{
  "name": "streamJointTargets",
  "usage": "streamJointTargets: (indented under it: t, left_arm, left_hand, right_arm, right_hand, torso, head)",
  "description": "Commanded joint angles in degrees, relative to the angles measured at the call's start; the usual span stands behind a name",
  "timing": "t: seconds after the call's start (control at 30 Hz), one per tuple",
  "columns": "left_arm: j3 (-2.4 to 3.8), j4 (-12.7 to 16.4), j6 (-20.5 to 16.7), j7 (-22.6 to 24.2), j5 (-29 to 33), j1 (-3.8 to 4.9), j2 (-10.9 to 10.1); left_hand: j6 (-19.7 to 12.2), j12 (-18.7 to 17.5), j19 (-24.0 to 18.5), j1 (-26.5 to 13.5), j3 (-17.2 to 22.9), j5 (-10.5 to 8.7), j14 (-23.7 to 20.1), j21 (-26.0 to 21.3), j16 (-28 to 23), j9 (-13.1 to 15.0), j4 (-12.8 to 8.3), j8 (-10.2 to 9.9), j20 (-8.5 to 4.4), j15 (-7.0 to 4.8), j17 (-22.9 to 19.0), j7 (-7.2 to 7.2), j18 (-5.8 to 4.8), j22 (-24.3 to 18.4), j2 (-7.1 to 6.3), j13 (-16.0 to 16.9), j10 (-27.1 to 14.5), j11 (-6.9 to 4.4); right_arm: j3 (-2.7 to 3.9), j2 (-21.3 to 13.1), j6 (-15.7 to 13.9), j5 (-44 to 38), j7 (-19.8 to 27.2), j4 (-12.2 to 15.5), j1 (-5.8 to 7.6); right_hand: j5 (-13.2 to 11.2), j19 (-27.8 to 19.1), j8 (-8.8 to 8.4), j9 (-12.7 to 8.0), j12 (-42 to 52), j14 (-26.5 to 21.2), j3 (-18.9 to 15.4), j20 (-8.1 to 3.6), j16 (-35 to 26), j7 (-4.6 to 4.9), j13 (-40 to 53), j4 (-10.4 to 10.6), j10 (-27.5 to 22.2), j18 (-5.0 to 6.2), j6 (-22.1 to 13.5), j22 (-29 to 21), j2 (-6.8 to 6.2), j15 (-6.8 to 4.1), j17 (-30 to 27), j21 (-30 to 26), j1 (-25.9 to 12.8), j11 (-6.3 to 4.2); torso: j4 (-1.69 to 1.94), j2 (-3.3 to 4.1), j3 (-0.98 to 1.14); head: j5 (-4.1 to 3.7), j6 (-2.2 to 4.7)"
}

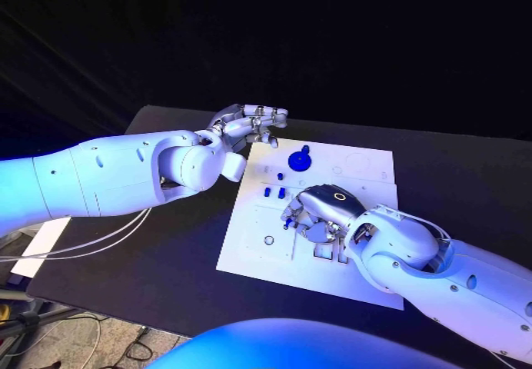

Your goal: Assemble the parts on the task board

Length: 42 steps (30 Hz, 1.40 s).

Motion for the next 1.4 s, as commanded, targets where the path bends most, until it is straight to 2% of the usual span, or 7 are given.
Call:
streamJointTargets:
  t: [0.03,0.3,0.7,0.9,1.03,1.23,1.4]
  left_arm:
    - [0.02,0.09,1.27,0.18,-0.10,0.01,0.11]
    - [0.02,0.14,1.46,0.04,-0.10,0.01,0.07]
    - [0.02,0.22,1.69,-0.07,-0.18,0.01,0.02]
    - [0.02,0.26,1.77,-0.10,-0.20,0.01,0.01]
    - [0.02,0.26,1.79,-0.17,-0.20,0.01,-0.04]
    - [0.02,0.28,2.32,-0.80,-0.29,0.02,-0.13]
    - [0.02,0.28,2.75,-1.18,-0.42,0.02,-0.18]
  left_hand:
    - [-0.41,0.20,0.29,-0.04,-0.32,0.22,-0.40,-0.20,0.17,-0.08,-0.07,0.24,-0.06,0.07,-0.10,-0.05,0.55,-0.05,0.48,0.06,-0.52,0.07]
    - [-0.41,0.20,0.29,-0.04,-0.32,0.22,-0.40,-0.20,0.17,-0.08,-0.07,0.24,-0.06,0.07,-0.10,-0.05,0.55,-0.05,0.48,0.06,-0.52,0.07]
    - [-0.52,0.34,0.27,-0.11,-0.42,0.22,-0.49,-0.30,0.19,-0.09,-0.05,0.28,-0.02,0.12,-0.14,-0.02,0.54,-0.11,0.50,0.09,-0.72,0.11]
    - [-0.52,0.34,0.27,-0.11,-0.42,0.22,-0.49,-0.30,0.19,-0.09,-0.05,0.28,-0.02,0.12,-0.14,-0.02,0.54,-0.11,0.50,0.09,-0.72,0.11]
    - [-0.52,0.35,0.27,-0.11,-0.43,0.22,-0.50,-0.31,0.19,-0.09,-0.05,0.29,-0.02,0.13,-0.14,-0.02,0.54,-0.11,0.50,0.10,-0.73,0.11]
    - [-0.61,0.43,0.22,-0.15,-0.51,0.22,-0.62,-0.41,0.19,-0.09,-0.04,0.32,0.02,0.17,-0.18,0.01,0.53,-0.16,0.50,0.11,-0.95,0.16]
    - [-0.67,0.46,0.20,-0.19,-0.57,0.21,-0.68,-0.46,0.18,-0.10,-0.03,0.33,0.04,0.20,-0.21,0.03,0.53,-0.19,0.48,0.12,-1.09,0.19]
  right_arm:
    - [-0.15,0.20,1.02,-0.44,0.24,-0.14,-0.07]
    - [-0.34,0.38,1.51,-0.41,0.03,-0.34,-0.07]
    - [-0.47,0.49,3.84,-1.24,-1.16,-0.48,-0.06]
    - [-0.72,0.94,4.33,-1.84,-2.05,-0.76,-0.05]
    - [-0.81,1.02,3.65,-2.23,-2.56,-0.85,-0.04]
    - [-0.85,0.87,3.07,-2.02,-2.63,-0.88,-0.03]
    - [-0.86,0.44,2.19,-1.62,-2.40,-0.69,-0.04]
  right_hand:
    - [0.19,0.39,-0.03,0.05,0.07,1.69,0.17,0.13,0.18,0.38,0.00,-0.16,0.17,-0.09,-0.12,0.01,0.16,0.15,0.01,0.10,-0.49,0.17]
    - [0.19,0.39,-0.03,0.05,0.07,1.69,0.17,0.14,0.18,0.38,0.00,-0.16,0.17,-0.09,-0.12,0.01,0.16,0.16,0.01,0.10,-0.50,0.17]
    - [0.16,0.27,-0.06,0.07,0.01,1.64,-0.06,0.20,0.14,0.42,-0.05,-0.15,0.03,-0.05,-0.23,-0.18,0.01,0.22,-0.14,0.00,-0.93,0.23]
    - [1.31,-0.68,-0.45,-0.60,-0.22,1.14,-1.96,0.87,-0.82,1.15,-1.24,0.59,-4.01,0.26,-3.41,-1.84,-1.72,1.08,-1.64,-1.01,-3.71,1.20]
    - [1.58,-1.65,-0.45,-1.41,-0.14,0.59,-3.21,1.33,-2.35,1.67,-1.93,0.82,-6.71,0.68,-6.54,-3.89,-2.45,1.54,-3.59,-2.30,-4.64,1.81]
    - [1.57,-2.18,-0.34,-1.74,0.04,0.31,-4.03,1.64,-3.22,1.89,-2.05,0.68,-9.03,0.92,-7.42,-5.15,-2.35,1.77,-4.78,-3.13,-4.53,2.20]
    - [1.66,-2.17,-0.26,-1.76,0.17,0.31,-4.02,1.68,-3.24,1.86,-2.03,0.58,-9.23,0.93,-7.38,-5.19,-2.06,1.78,-4.88,-3.17,-4.29,2.21]
  torso:
    - [-0.01,0.02,-0.02]
    - [0.00,0.00,-0.02]
    - [-0.04,0.00,-0.01]
    - [-0.05,-0.01,-0.04]
    - [0.03,0.01,0.02]
    - [0.04,-0.03,-0.07]
    - [-0.03,-0.05,0.00]
  head:
    - [0.07,-0.13]
    - [0.15,-0.31]
    - [0.14,-0.49]
    - [-0.03,-0.43]
    - [-0.02,-0.47]
    - [-0.09,-0.44]
    - [-0.07,-0.43]
